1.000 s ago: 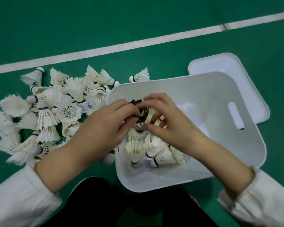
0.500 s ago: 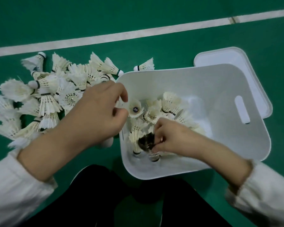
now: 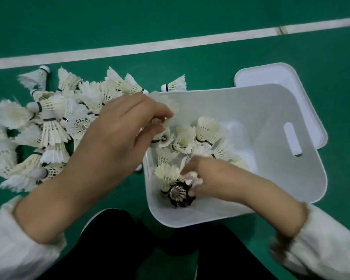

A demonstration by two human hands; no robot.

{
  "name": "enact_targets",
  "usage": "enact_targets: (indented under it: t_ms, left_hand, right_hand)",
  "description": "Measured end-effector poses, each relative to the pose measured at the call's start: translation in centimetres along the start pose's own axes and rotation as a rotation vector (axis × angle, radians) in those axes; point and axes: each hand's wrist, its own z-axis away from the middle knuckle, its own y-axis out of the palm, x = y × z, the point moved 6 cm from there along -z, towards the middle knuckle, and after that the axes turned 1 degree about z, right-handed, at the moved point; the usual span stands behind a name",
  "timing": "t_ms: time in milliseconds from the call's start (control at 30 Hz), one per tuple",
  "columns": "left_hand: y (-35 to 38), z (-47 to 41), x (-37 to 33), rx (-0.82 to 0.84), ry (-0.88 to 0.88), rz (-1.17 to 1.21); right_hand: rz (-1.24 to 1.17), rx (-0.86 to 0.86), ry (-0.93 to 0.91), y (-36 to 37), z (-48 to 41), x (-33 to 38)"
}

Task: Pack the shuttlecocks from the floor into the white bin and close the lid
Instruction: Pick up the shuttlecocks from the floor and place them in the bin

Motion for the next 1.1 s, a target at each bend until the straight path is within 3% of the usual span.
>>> enact_targets:
  t_ms: [100, 167, 267, 433, 567, 733, 933, 1100]
  left_hand:
    - [1.5, -0.1, -0.4, 0.075, -0.010, 0.042]
    - [3.0, -0.1, -0.8, 0.140, 0.019, 0.062]
    - [4.8, -0.3, -1.7, 0.215, 0.079, 0.109]
    - [6.1, 0.0, -2.2, 0.260, 0.166, 0.064]
    - [4.8, -0.3, -0.1, 0.252, -0.039, -0.094]
    - [3.7, 0.8, 4.7, 0.265, -0.274, -0.287]
    - [4.8, 2.2, 4.9, 0.279, -0.239, -0.219]
    - [5.0, 2.3, 5.0, 0.258, -0.202, -0.214]
  right_hand:
    - [-0.460, -0.441, -0.044, -6.1, 3.7, -0.2]
    - [-0.529, -0.598, -0.152, -8.0, 5.5, 0.0]
    - [-0.359, -0.536, -0.238, -7.0, 5.0, 0.7]
    - [-0.166, -0.502, -0.206, -5.0, 3.6, -0.5]
    - [-0.156, -0.539, -0.016, -6.2, 4.5, -3.6]
    - [-0.098, -0.419, 0.291, -5.5, 4.3, -8.9]
    - [0.236, -0.266, 0.303, -2.1, 0.3, -9.2]
    - [0.315, -0.189, 0.278, -0.6, -2.2, -8.5]
